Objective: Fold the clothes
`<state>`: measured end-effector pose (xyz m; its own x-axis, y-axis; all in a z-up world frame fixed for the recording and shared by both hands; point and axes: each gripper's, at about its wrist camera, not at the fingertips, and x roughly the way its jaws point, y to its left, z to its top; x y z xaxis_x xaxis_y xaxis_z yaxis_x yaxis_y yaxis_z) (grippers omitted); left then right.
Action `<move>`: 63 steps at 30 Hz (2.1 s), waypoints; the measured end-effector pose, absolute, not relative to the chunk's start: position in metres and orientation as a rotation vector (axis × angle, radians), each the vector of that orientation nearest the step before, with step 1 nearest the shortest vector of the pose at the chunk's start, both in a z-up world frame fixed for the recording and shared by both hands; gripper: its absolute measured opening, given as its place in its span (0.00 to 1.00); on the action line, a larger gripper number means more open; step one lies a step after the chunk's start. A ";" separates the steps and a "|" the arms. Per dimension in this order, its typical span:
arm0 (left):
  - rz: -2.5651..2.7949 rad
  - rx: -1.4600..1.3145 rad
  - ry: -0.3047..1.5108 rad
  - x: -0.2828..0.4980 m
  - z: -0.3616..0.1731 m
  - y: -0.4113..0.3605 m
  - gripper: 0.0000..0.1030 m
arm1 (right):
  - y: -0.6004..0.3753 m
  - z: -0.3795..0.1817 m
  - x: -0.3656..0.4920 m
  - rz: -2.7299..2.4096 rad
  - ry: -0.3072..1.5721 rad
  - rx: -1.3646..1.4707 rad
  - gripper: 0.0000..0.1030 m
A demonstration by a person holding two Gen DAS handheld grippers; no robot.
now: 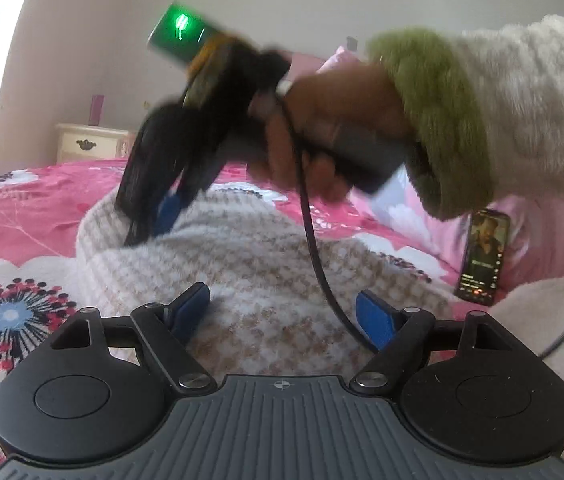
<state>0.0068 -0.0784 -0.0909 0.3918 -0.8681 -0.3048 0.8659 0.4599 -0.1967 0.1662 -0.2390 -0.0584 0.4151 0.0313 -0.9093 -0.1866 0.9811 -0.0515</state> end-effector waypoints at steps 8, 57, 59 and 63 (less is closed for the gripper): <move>-1.004 -0.067 0.452 0.002 -0.089 -0.058 0.77 | -0.220 -0.086 0.136 0.212 1.152 -0.124 0.29; -0.801 -0.132 0.676 0.038 -0.065 -0.025 0.78 | -0.249 -0.026 -0.014 0.163 0.998 0.260 0.19; -0.852 -0.011 0.689 0.032 -0.068 -0.047 0.79 | -0.257 -0.041 -0.018 0.088 1.034 0.220 0.21; -0.864 0.141 0.793 0.027 -0.102 -0.076 0.83 | -0.250 -0.096 -0.024 0.082 1.115 0.164 0.18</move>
<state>0.0271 -0.0763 -0.1020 0.3883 -0.6267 -0.6756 0.7264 0.6593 -0.1941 -0.0239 -0.2500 -0.0960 0.4389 0.1477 -0.8863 0.0161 0.9849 0.1721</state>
